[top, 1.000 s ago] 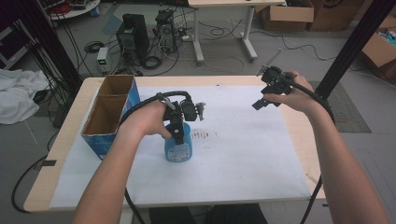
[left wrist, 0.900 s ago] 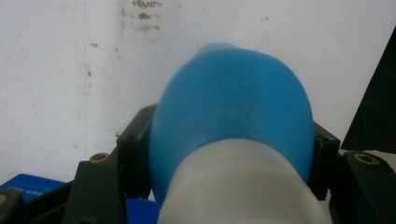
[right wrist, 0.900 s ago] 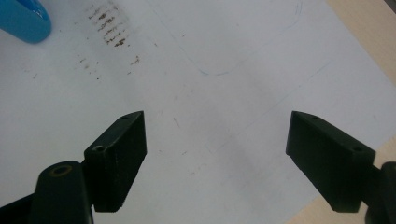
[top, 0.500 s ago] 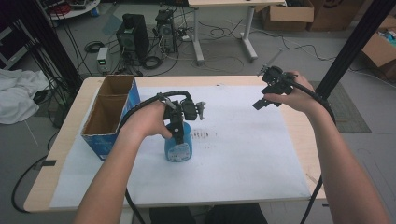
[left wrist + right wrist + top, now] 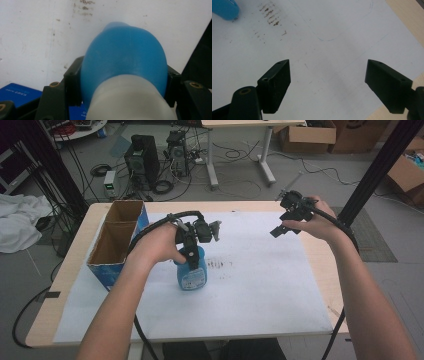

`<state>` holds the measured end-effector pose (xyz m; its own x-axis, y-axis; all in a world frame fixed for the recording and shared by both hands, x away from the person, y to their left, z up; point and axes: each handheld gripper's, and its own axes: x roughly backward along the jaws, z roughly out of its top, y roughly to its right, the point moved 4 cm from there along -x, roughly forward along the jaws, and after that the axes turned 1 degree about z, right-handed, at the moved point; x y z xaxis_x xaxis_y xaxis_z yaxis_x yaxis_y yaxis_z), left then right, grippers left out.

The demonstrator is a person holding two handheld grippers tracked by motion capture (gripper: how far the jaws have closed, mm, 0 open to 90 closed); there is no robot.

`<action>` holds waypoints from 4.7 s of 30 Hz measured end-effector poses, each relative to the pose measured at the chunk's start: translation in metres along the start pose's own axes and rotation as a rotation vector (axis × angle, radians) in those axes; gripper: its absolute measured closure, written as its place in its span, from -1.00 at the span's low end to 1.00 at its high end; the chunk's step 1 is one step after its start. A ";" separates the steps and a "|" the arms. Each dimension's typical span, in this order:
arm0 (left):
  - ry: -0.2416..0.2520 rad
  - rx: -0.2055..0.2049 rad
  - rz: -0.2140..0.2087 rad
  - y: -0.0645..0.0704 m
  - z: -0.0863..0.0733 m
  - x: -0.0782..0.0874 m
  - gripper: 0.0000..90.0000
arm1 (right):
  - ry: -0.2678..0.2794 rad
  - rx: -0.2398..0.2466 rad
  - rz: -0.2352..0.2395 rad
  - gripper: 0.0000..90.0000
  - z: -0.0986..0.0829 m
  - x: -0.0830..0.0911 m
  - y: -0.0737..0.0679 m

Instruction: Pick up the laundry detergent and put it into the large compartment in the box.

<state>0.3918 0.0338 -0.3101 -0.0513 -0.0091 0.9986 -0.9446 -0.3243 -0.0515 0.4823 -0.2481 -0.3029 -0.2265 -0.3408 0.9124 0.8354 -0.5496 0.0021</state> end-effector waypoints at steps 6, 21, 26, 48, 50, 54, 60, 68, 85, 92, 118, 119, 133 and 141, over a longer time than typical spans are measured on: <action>0.014 0.020 -0.017 0.000 0.002 0.021 -0.16 | -0.002 0.004 -0.001 -0.54 0.001 0.000 0.000; 0.014 0.276 0.015 -0.016 -0.004 0.084 -0.16 | 0.001 0.009 -0.006 -0.54 0.003 0.005 0.000; 0.048 0.456 0.021 -0.031 -0.015 0.105 -0.16 | -0.004 0.005 -0.008 -0.53 0.002 0.006 0.000; 0.068 1.070 0.082 -0.084 -0.109 0.166 -0.16 | -0.009 0.004 -0.020 -0.52 -0.002 0.013 0.005; 0.068 1.098 0.091 -0.087 -0.120 0.168 -0.16 | -0.011 0.002 -0.020 -0.52 -0.003 0.013 0.005; 0.073 1.163 0.094 -0.092 -0.140 0.169 -0.16 | -0.013 0.000 -0.017 -0.52 -0.004 0.012 0.005; 0.069 1.242 0.100 -0.098 -0.167 0.166 -0.16 | -0.019 -0.001 -0.020 -0.52 -0.004 0.011 0.006; 0.049 1.268 0.115 -0.101 -0.181 0.160 -0.16 | -0.019 -0.005 -0.019 -0.52 -0.006 0.010 0.007; 0.032 1.270 0.080 -0.107 -0.191 0.115 -0.16 | -0.024 -0.018 -0.022 -0.51 -0.011 0.009 0.008; 0.015 1.266 0.061 -0.110 -0.193 0.092 -0.16 | -0.030 -0.016 -0.020 -0.51 -0.011 0.007 0.008; -0.051 1.246 0.023 -0.113 -0.187 0.014 -0.16 | -0.046 -0.017 -0.018 -0.51 -0.012 0.000 0.010; -0.056 1.246 0.023 -0.114 -0.187 0.012 -0.16 | -0.044 -0.016 -0.017 -0.51 -0.012 0.000 0.010; -0.069 1.246 0.006 -0.111 -0.190 -0.013 -0.16 | -0.045 -0.025 -0.015 -0.51 -0.015 -0.001 0.011; -0.070 1.239 0.015 -0.110 -0.188 -0.015 -0.16 | -0.045 -0.026 -0.014 -0.51 -0.016 -0.001 0.012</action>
<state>0.4357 0.2479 -0.3211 -0.0058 -0.0583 0.9983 0.0012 -0.9983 -0.0583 0.4844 -0.2662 -0.3104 -0.2145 -0.2987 0.9299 0.8191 -0.5737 0.0046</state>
